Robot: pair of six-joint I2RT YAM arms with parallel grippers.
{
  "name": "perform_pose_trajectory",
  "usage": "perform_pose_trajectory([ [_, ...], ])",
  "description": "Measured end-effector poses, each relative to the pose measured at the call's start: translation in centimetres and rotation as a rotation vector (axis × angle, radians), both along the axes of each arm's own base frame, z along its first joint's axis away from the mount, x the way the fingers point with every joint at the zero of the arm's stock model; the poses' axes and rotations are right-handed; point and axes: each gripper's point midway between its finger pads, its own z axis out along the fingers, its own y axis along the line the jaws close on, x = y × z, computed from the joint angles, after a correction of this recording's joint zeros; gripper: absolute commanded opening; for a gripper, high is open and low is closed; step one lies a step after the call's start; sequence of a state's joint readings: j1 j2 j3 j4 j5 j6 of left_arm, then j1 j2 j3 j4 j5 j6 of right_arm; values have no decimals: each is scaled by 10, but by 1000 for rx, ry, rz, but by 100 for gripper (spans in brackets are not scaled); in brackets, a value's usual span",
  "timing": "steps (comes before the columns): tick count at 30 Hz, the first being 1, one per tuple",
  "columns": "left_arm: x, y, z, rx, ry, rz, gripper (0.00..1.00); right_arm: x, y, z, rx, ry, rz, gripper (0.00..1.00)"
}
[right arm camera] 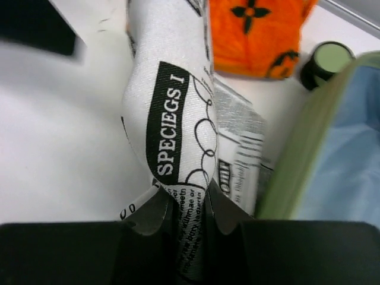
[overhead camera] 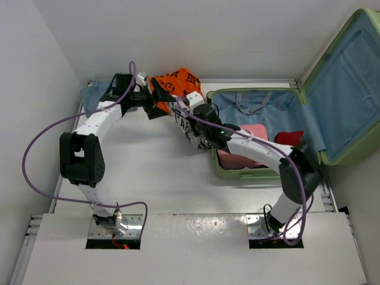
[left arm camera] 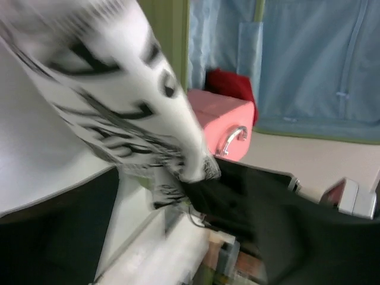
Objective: Pack the luggage
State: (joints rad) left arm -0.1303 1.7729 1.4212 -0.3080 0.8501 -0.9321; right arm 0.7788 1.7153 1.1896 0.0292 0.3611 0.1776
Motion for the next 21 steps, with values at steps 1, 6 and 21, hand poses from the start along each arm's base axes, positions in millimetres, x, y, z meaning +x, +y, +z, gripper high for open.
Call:
perform_pose_trajectory([
  [1, 4, 7, 6, 0, -17, 26, 100, -2, -9, 2, 3, 6, 2, 0],
  [6, 33, 56, 28, 36, -126, 172, 100, 11, -55, 38, 73, -18, -25, 0],
  [21, 49, 79, 26, 103, -231, 205, 100, 67, -268, 23, 185, 27, -473, 0],
])
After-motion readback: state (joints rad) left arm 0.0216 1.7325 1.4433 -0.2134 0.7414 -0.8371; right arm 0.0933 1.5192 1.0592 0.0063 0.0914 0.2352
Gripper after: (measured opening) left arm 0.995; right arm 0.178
